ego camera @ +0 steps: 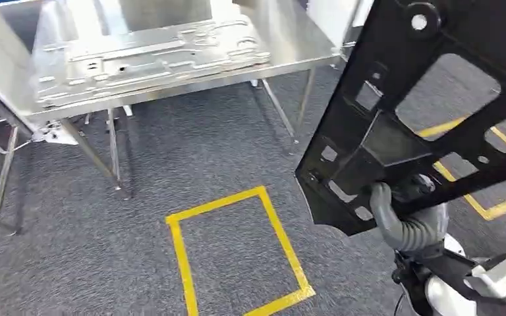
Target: Take the parts from the cabinet and place them on the table.
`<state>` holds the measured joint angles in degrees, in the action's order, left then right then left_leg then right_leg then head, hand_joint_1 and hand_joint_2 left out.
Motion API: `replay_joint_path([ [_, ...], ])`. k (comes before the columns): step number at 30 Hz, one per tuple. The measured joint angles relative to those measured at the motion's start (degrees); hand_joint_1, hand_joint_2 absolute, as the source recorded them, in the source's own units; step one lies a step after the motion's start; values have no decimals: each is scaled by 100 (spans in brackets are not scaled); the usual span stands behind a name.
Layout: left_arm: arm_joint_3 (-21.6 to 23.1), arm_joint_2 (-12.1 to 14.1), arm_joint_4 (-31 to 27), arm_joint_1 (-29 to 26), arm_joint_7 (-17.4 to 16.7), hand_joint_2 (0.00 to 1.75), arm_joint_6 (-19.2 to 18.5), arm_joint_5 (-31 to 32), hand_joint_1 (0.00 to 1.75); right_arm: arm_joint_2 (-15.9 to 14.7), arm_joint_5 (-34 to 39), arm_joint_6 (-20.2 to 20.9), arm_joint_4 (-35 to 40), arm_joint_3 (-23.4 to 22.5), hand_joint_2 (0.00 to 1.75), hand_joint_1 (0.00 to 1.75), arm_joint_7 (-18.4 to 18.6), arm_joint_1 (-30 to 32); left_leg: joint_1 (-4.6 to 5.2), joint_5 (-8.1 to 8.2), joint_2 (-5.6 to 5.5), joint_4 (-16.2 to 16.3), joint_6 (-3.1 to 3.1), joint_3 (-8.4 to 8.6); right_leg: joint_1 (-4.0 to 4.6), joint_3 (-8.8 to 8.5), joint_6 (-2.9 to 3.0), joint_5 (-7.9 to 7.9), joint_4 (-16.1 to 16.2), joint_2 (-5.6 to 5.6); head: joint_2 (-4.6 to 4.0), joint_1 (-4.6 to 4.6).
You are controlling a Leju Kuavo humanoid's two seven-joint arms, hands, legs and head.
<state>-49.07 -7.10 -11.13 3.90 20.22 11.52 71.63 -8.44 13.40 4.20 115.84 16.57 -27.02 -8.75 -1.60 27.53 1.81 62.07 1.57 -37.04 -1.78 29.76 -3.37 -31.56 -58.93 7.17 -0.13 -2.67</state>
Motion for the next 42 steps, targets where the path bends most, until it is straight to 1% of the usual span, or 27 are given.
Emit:
replay_joint_path([
  [1,-2,0,0,-1,-2,175,2,0,0,4,0,0,0,0,175,175,0,-4,-4,-11,-69,-7,-39,-2,-19,39,4,-153,-137,-344,0,24],
  [2,-2,0,0,6,-2,175,2,0,0,4,0,0,0,-2,175,175,-9,-2,-3,-20,-126,-9,-75,-13,-15,185,18,-365,-470,-510,0,44],
  [4,-2,0,0,22,-9,175,2,0,0,2,0,0,0,-9,175,175,-4,11,17,-30,-294,-9,-112,-30,23,654,28,-760,-1439,-633,0,133],
  [5,-2,0,0,21,-20,175,0,0,0,2,0,0,-2,-7,175,175,-2,25,30,-35,-372,-9,-120,-31,27,799,35,-793,-1703,-643,0,153],
  [6,-2,0,0,9,-37,175,0,0,0,2,0,0,-2,-4,175,175,-2,32,37,-39,-452,-9,-126,-30,33,831,49,-717,-1721,-657,0,162],
  [7,-2,0,0,2,-61,175,0,0,0,2,0,0,-2,-4,175,175,-2,31,40,-44,-537,-9,-129,-28,45,750,72,-510,-1496,-672,0,168],
  [8,-2,0,0,1,-83,175,0,0,0,2,0,0,-2,-7,175,175,-2,30,39,-50,-625,-8,-124,-23,52,567,95,-238,-1072,-718,0,177],
  [9,-2,0,0,2,-83,175,0,0,0,2,0,0,0,-7,175,175,-2,29,36,-58,-705,-8,-113,-19,51,355,113,15,-599,-844,0,195],
  [10,-2,-2,0,3,-83,175,0,-2,0,2,0,4,-2,-7,175,175,-2,29,17,-73,-767,-13,-89,-29,41,201,142,61,-259,-1175,0,203],
  [11,-2,-2,0,13,-85,175,0,-7,0,7,2,4,0,-9,175,175,-2,38,52,-91,-852,11,-56,-64,47,170,140,52,-136,-1203,0,203],
  [14,-2,-2,0,-35,-98,175,2,-13,0,7,2,13,0,-7,175,175,-2,34,21,-196,-994,-85,72,-111,84,172,155,30,-108,-1085,0,203],
  [15,-2,0,0,-57,-99,175,2,-15,0,11,8,24,0,-2,175,175,-8,21,31,-215,-1047,-91,103,-119,15,155,206,69,-65,-1018,0,201],
  [16,-2,9,0,-70,-98,175,2,-15,0,18,40,31,0,0,175,175,-18,12,35,-138,-802,-21,101,-134,-30,145,237,93,-51,-946,0,197],
  [17,-2,9,0,-70,-98,175,-2,-15,0,35,85,42,0,0,175,175,-37,21,75,35,-524,187,103,-217,-20,146,267,100,-50,-914,0,137],
  [18,-2,9,0,-55,-101,175,-4,-15,0,48,140,42,0,-4,175,175,-59,31,74,277,-366,596,112,-377,-2,148,302,104,-50,-853,0,85],
  [20,-2,11,0,-45,-103,175,-7,-20,0,70,199,44,0,-4,175,175,-66,49,64,650,-274,1480,124,-719,9,154,304,103,-51,-757,0,70],
  [21,-2,9,0,-50,-131,175,-13,-33,0,81,218,46,0,-4,175,175,-68,69,50,669,-254,1668,136,-768,3,152,303,103,-52,-720,0,44],
  [22,-4,11,0,-56,-140,175,-13,-41,0,83,229,52,0,-4,175,175,-72,82,30,591,-239,1571,152,-682,-6,150,302,102,-54,-695,0,26],
  [23,-4,22,0,-59,-142,175,-13,-57,0,87,243,52,0,-7,175,175,-72,98,4,408,-228,1204,168,-469,-21,144,294,98,-57,-679,0,2],
  [25,-7,37,0,-60,-144,175,-15,-68,0,98,260,52,2,-20,175,175,-79,108,-54,-6,-174,129,203,125,-37,117,228,60,-76,-660,0,-45],
  [26,-7,35,0,-53,-146,175,-26,-70,0,98,260,52,7,-22,175,175,-83,111,-29,113,-151,-7,233,188,5,139,183,42,-100,-657,0,-99],
  [27,-9,37,0,-45,-149,175,-31,-74,0,98,262,52,13,-33,175,175,-83,120,-36,95,-167,-22,170,160,28,159,157,54,-107,-659,0,-111],
  [28,-9,35,0,-54,-155,175,-33,-79,0,101,262,59,33,-42,175,175,-85,125,-29,85,-175,-37,154,151,19,145,119,74,-60,-658,0,-44],
  [30,-13,37,0,-68,-175,175,-35,-81,0,109,275,59,46,-55,175,175,-92,141,-38,73,-190,-54,150,148,22,130,206,77,-42,-660,0,5],
  [34,-55,41,0,-71,-179,175,-35,-83,0,116,275,59,92,-77,175,175,-107,149,-12,77,-209,-50,128,149,16,84,204,114,39,-658,0,105],
  [37,-72,39,0,-71,-179,175,-35,-83,0,122,275,59,111,-92,175,175,-116,159,1,78,-206,-45,91,147,14,84,172,133,58,-659,0,135],
  [42,-85,44,0,-71,-173,175,-52,-83,0,131,275,59,129,-98,175,175,-116,181,8,68,-204,-44,74,147,15,92,64,140,61,-659,0,140],
])
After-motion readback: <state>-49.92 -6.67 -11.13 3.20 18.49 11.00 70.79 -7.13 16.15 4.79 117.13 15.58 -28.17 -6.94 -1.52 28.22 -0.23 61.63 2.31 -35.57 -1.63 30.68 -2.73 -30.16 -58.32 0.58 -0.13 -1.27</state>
